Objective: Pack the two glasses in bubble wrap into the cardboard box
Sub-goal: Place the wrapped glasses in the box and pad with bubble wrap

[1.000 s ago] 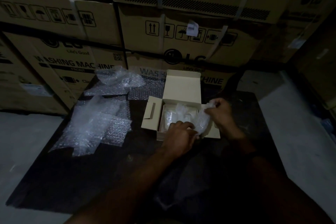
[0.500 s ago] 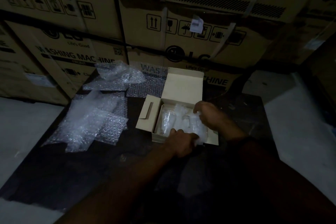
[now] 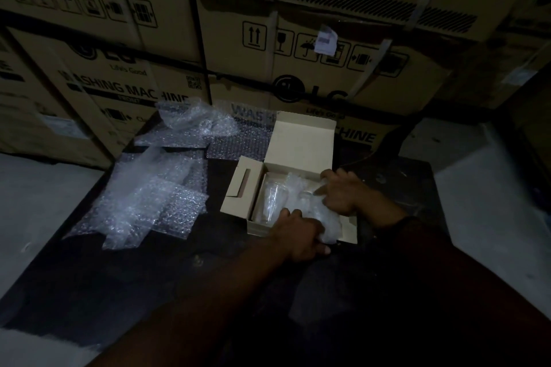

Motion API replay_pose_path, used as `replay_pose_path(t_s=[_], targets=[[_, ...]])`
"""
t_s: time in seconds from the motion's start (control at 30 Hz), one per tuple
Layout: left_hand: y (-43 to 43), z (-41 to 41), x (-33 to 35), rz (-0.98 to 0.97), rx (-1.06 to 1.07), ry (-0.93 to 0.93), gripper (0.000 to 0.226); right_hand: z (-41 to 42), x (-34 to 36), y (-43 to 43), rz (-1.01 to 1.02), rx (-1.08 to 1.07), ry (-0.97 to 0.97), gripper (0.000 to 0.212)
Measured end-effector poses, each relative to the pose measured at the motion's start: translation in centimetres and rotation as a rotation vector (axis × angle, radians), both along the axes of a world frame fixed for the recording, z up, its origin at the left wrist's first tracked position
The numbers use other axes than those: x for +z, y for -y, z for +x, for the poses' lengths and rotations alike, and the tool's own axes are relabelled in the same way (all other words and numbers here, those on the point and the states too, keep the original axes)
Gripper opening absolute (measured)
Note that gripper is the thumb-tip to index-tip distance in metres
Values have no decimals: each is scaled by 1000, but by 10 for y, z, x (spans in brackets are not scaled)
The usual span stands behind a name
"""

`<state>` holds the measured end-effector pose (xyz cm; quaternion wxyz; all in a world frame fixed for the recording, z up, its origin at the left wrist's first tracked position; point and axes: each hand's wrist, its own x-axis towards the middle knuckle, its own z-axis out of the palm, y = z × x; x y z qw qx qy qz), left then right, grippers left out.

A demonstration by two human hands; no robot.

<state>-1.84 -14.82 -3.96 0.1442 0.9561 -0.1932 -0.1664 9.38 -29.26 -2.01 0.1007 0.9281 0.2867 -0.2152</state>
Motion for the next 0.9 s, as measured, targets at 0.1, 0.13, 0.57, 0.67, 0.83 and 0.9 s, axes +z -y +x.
replay_pose_path(t_s=[0.1,0.13,0.57,0.67,0.83,0.9], targets=[[-9,-2,-3,-121,40,46,62,2,11,10,303,-82,-76,54],[-12,-3,-5,-145,42,62,66,2,13,13,357,-62,-69,53],[-3,-4,-3,-106,27,48,60,-16,7,5,-169,284,98,43],[-6,-10,-5,-157,62,97,66,-16,4,3,-239,278,84,42],[-9,-8,-6,5,-15,-29,64,-8,11,1,-89,211,17,49],[-8,-6,-4,50,-28,-35,64,-2,16,7,49,205,28,50]])
